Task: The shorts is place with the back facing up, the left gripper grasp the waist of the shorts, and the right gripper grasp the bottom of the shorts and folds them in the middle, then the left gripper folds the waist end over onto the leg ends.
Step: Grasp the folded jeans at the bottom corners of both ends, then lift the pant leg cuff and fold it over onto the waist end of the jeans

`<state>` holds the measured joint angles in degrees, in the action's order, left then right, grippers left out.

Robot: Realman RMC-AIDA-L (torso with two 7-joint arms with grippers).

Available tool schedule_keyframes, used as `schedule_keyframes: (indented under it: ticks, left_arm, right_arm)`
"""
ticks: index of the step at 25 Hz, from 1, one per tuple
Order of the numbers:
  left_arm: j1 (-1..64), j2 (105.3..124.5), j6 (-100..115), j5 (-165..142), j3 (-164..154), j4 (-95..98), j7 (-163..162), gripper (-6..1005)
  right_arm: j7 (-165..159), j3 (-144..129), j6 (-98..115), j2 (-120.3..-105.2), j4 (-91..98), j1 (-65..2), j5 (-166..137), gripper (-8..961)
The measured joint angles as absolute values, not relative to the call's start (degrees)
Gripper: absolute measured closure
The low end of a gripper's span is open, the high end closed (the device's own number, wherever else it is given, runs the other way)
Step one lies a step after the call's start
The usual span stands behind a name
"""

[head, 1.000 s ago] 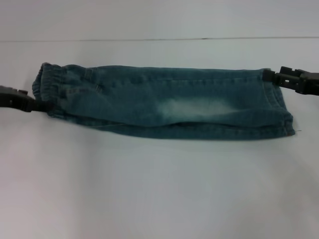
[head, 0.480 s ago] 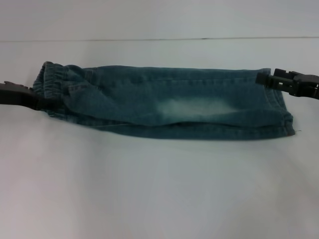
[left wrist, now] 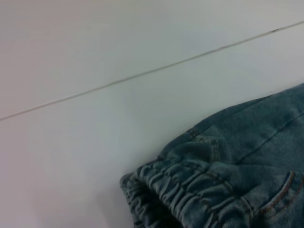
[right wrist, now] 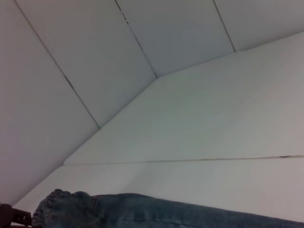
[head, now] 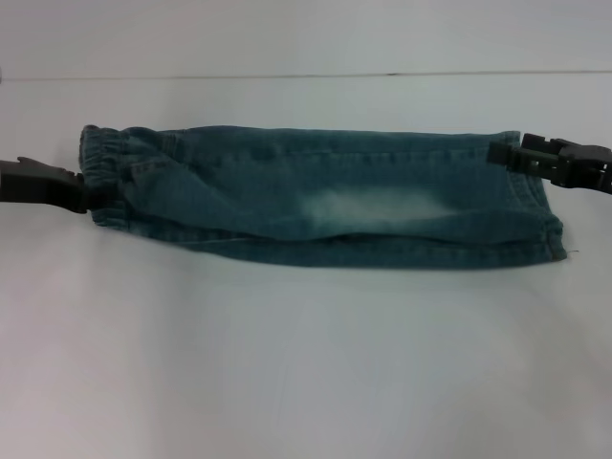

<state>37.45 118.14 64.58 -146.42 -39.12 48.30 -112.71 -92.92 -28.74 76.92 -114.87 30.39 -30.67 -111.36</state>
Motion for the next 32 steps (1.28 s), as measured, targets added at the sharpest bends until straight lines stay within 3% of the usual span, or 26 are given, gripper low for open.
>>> schedule_keyframes:
  ticks: [10, 15, 22, 27, 32]
  left_arm:
    - [37.44, 118.31, 64.62, -146.42, -39.19, 48.08, -112.24, 793]
    - [37.36, 118.31, 65.43, -146.42, -39.5, 48.55, -112.17, 877]
    - [37.52, 118.25, 76.3, -145.45, -39.13, 56.44, -113.58, 902]
    - [39.48, 118.03, 87.03, -144.14, -39.51, 64.43, -118.05, 904]
    - [43.18, 117.97, 94.06, -144.05, -39.6, 68.05, -121.76, 905]
  right_arm:
    - [-92.09, -28.74, 76.78, -114.96, 30.04, -30.57, -111.36, 105]
    - [-91.52, -28.74, 76.78, -115.04, 29.62, -30.53, -111.32, 112]
    - [-88.92, -28.2, 77.03, -116.31, 29.62, -30.29, -110.83, 122]
    - [-84.41, -28.13, 76.21, -118.62, 29.5, -30.36, -109.55, 129]
    - [-78.3, -28.11, 71.93, -119.73, 25.22, -31.15, -104.45, 273]
